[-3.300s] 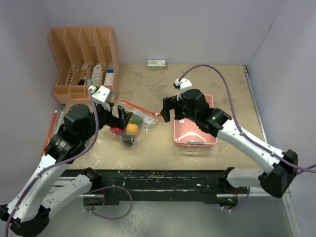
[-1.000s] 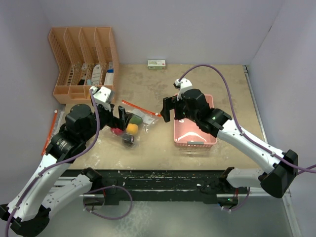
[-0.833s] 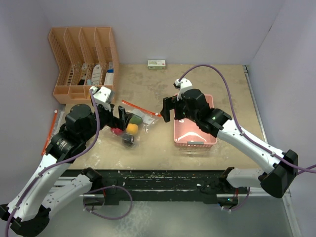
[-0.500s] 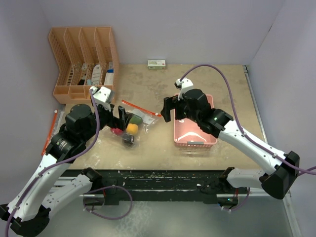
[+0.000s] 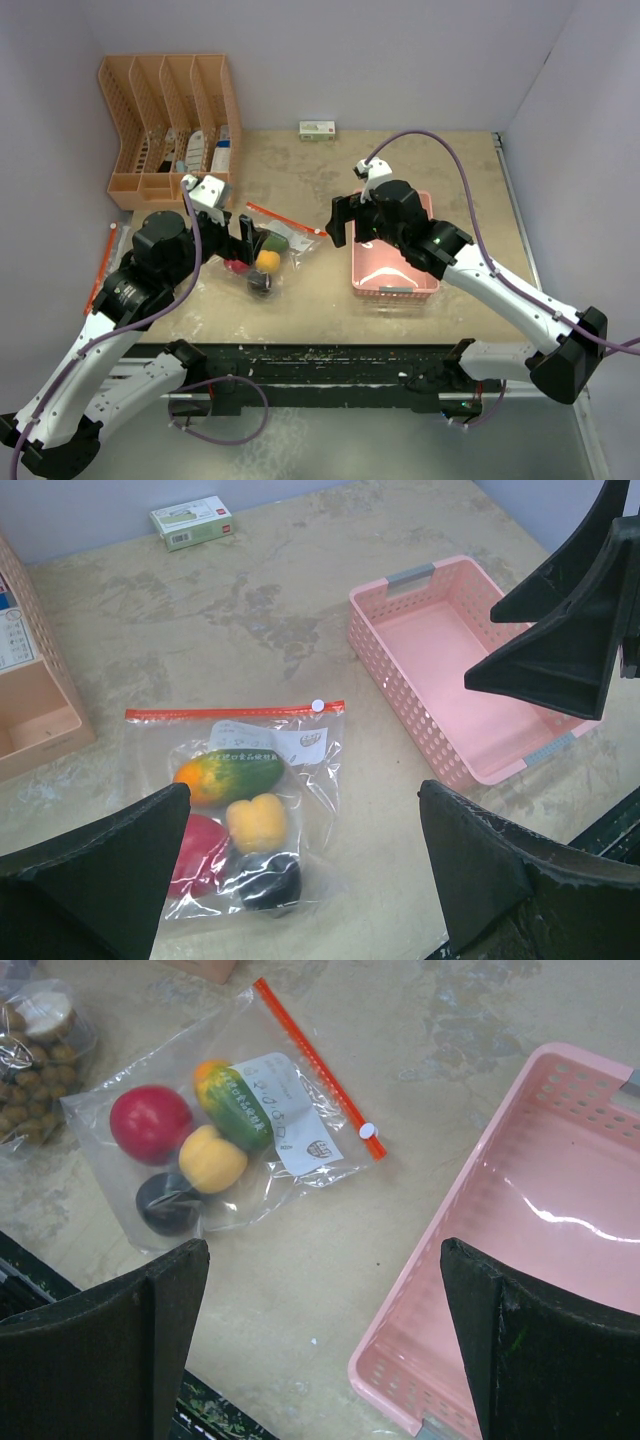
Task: Place the food in the zip-top bag and seal the zipper
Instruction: Reset both arms
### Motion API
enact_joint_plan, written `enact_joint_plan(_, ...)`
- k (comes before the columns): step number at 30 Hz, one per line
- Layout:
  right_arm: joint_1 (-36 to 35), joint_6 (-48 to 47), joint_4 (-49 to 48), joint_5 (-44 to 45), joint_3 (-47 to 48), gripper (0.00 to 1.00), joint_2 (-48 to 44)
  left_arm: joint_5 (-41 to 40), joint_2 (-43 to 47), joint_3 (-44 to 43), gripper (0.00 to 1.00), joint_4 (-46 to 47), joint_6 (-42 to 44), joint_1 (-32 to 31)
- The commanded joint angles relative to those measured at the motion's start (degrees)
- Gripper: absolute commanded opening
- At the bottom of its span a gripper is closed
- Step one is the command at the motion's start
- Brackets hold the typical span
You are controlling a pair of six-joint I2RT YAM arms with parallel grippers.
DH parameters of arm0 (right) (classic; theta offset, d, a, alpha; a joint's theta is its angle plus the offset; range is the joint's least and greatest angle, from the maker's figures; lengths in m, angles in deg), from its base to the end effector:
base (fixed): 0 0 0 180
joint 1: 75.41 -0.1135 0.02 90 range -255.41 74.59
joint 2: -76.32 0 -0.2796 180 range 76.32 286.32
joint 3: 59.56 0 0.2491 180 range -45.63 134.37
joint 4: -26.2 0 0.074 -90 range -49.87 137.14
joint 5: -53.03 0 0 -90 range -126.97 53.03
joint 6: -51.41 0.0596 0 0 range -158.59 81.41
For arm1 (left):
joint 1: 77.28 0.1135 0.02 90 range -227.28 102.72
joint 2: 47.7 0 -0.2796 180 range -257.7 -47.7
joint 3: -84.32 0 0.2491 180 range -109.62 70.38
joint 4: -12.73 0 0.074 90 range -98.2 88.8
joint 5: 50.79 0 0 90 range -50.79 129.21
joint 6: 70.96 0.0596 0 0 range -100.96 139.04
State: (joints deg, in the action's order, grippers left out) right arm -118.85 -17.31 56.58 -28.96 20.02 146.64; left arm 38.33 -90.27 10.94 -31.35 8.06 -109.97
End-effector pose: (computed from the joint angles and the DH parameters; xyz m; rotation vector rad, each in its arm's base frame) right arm 0.2205 0.1973 0.3689 -0.2877 1.9646 0.6106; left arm 0.1335 -0.0846 0.3996 0.3344 1.8032 -0.5269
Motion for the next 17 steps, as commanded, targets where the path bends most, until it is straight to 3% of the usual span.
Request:
enact_joint_plan(1,0.2,0.5,-1.6,0.3,0.1,1.0,-1.7,-0.5,0.5,-0.1,0.99,1.2,-0.8,0.2)
enact_joint_plan(17,0.2,0.3,-1.4,1.9,0.1,0.99,-2.2,-0.5,0.4,-0.1,0.99,1.3,-0.9,0.2)
